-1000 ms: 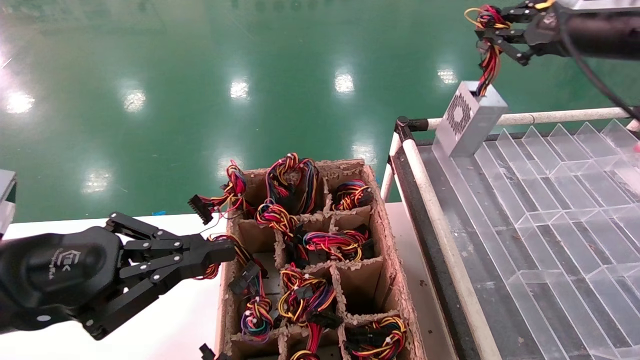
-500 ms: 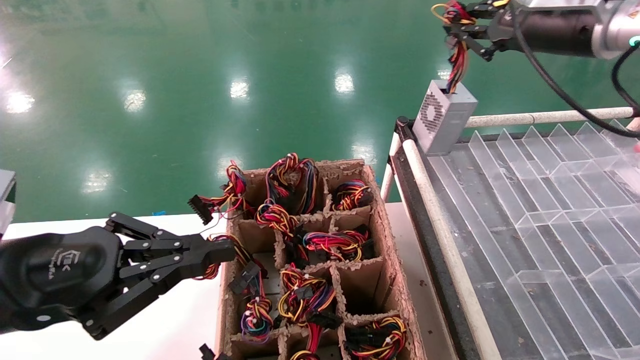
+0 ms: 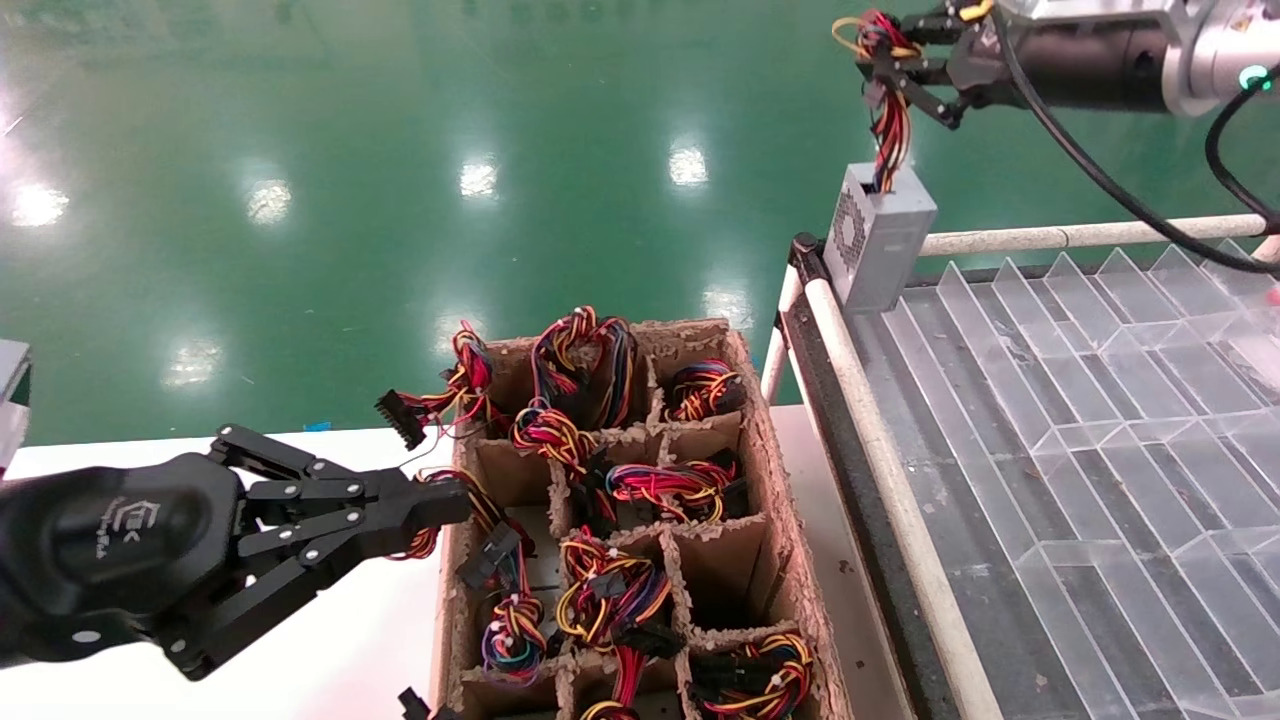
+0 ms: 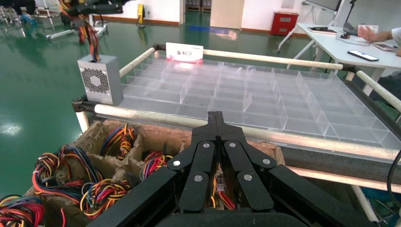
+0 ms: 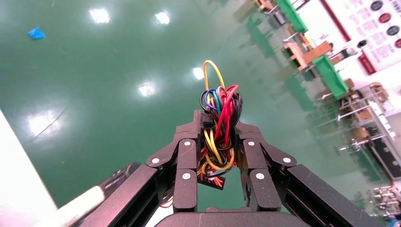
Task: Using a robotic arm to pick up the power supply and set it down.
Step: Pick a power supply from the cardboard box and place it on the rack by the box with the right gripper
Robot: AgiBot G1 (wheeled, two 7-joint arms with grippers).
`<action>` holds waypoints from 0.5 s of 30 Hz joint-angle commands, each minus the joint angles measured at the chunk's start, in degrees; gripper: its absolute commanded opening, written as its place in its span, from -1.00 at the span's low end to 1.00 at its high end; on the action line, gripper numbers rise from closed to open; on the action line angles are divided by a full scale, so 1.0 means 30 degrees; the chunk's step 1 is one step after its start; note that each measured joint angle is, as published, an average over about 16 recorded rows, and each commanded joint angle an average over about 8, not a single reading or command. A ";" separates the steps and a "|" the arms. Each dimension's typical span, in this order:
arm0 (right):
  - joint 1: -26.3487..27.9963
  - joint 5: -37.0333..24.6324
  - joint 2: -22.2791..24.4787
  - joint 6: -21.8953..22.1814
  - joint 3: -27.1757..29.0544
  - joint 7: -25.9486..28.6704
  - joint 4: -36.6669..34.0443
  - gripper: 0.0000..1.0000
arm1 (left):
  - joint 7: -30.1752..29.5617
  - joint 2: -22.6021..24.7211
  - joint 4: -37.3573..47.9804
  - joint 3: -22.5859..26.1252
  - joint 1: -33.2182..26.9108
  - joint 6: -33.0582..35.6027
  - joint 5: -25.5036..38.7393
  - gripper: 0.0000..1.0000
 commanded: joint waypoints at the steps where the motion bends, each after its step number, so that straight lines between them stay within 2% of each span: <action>1: -0.0054 -0.0085 0.0048 -0.0073 -0.0059 0.0038 -0.0102 -1.00 | 0.0000 0.0000 0.0000 0.0000 0.0000 0.0000 0.0000 -1.00; 7: -0.0490 0.0071 -0.0135 0.0466 0.0050 0.0064 -0.0169 -1.00 | 0.0000 0.0000 0.0000 0.0000 0.0000 0.0000 0.0000 -1.00; 15: -0.1162 0.0495 -0.0700 0.2014 0.0344 -0.0276 0.0012 -1.00 | 0.0000 0.0000 0.0000 0.0000 0.0000 0.0000 0.0000 -1.00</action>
